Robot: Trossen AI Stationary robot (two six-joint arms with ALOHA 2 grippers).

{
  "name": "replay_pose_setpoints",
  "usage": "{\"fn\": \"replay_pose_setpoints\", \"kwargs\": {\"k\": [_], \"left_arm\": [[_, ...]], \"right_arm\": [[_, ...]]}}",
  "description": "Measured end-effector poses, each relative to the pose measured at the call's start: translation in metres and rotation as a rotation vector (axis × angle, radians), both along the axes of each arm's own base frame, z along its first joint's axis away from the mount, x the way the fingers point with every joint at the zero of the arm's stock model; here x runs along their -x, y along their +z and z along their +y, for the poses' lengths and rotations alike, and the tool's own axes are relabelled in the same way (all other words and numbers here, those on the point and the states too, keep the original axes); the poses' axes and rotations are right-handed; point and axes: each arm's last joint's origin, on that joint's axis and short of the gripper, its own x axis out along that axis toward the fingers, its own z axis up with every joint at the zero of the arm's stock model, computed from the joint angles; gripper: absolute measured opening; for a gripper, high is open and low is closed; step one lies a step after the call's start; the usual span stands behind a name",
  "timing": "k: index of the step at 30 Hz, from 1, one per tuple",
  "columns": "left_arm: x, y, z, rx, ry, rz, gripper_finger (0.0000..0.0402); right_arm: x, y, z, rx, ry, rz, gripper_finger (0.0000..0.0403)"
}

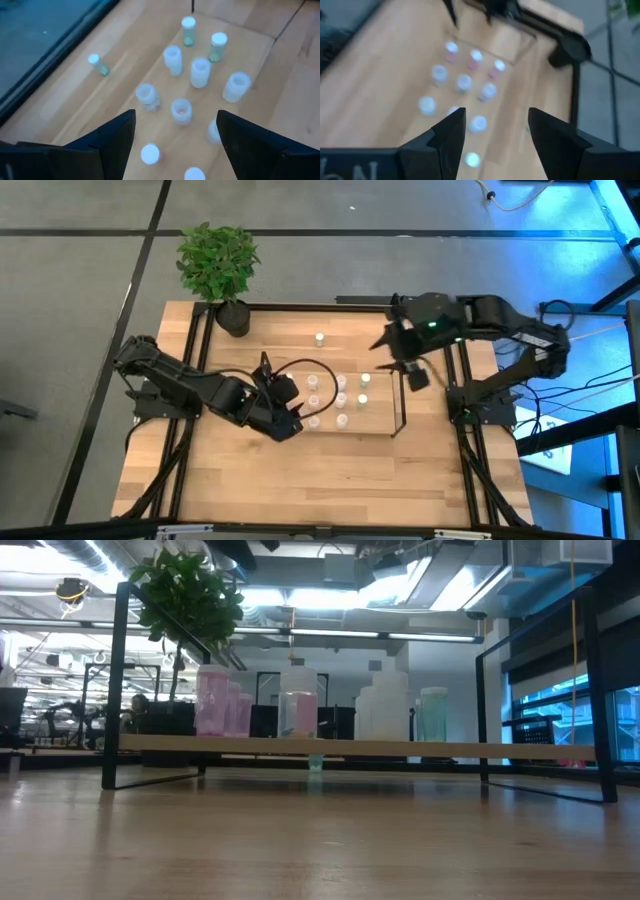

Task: Pick and place medicine bottles onto shelf by color
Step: Put the blue pill bottle on the shelf aligned with the other blue pill bottles

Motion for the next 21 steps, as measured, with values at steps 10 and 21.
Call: {"fn": "replay_pose_setpoints", "kwargs": {"k": [10, 21], "left_arm": [[0.022, 0.005, -0.022, -0.082, 0.011, -0.045, 0.0271], [0.049, 0.018, -0.036, -0.115, -0.043, -0.085, 0.0271]], "right_arm": [[-0.082, -0.065, -0.026, 0.112, -0.114, 0.226, 0.0217], [-0.138, -0.125, -0.101, 0.161, -0.142, 0.260, 0.0217]]}}
